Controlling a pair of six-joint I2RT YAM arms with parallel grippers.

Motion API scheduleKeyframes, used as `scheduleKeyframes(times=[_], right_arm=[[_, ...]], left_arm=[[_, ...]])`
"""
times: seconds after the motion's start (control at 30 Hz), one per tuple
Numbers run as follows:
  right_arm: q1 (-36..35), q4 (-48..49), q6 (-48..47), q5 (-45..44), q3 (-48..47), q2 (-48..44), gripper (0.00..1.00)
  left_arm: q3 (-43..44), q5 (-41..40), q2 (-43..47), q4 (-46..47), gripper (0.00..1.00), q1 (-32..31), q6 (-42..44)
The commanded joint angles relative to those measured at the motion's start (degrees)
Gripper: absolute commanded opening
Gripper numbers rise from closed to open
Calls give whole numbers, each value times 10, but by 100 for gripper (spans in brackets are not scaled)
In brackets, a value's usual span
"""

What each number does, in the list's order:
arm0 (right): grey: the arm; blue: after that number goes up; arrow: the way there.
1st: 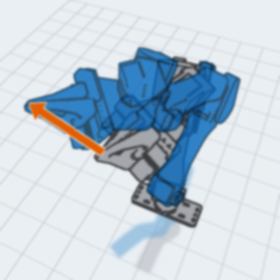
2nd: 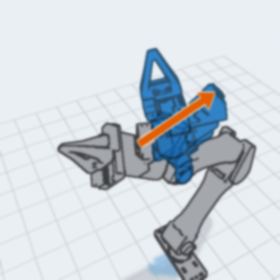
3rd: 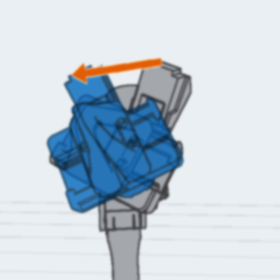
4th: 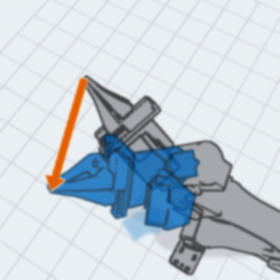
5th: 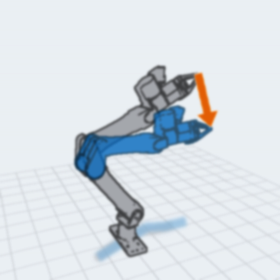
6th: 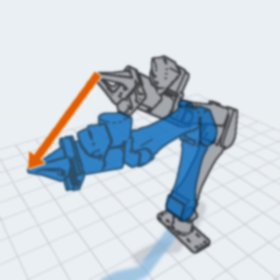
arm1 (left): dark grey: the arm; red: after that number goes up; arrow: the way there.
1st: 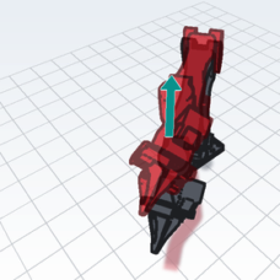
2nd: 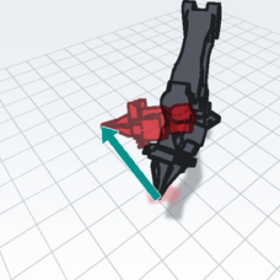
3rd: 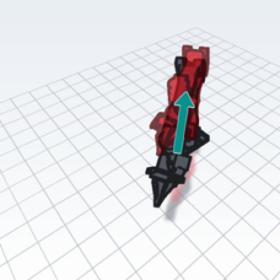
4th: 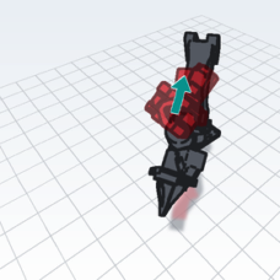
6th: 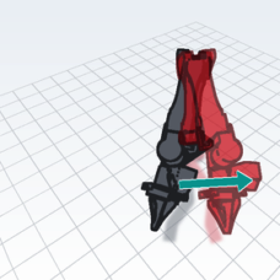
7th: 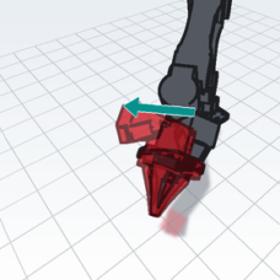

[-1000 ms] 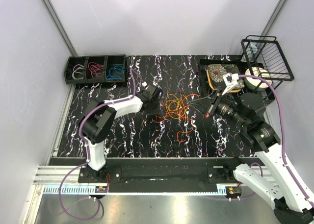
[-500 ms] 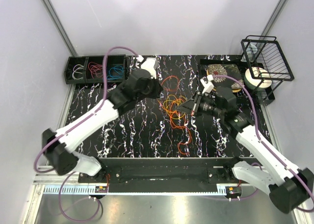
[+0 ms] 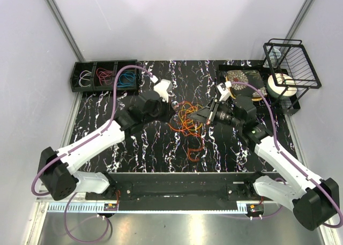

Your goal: Untangle the cables

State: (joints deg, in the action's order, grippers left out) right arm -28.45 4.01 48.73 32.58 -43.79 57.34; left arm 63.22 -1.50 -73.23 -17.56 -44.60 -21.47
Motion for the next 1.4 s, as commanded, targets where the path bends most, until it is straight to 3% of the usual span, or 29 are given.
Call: scheduleKeyframes(times=[0.0,0.37,0.67,0.93,1.3,1.37], right_arm=[[-2,38,7,8,13,-1,0],[-3,118,25,-10,109,61,0],[-4,156,22,-4,119,153,0],[-3,159,13,-4,117,180,0],[-4,156,7,-1,109,186,0],[-4,155,6,-1,110,188,0]], left_arm=[[-47,61,19,82,0,0,-23],[-161,113,8,174,0,-1,-80],[-183,151,-58,244,1,-1,-103],[-188,180,-74,264,21,-1,-100],[-207,189,-73,278,28,-2,-103],[-208,188,-69,278,36,-2,-103]])
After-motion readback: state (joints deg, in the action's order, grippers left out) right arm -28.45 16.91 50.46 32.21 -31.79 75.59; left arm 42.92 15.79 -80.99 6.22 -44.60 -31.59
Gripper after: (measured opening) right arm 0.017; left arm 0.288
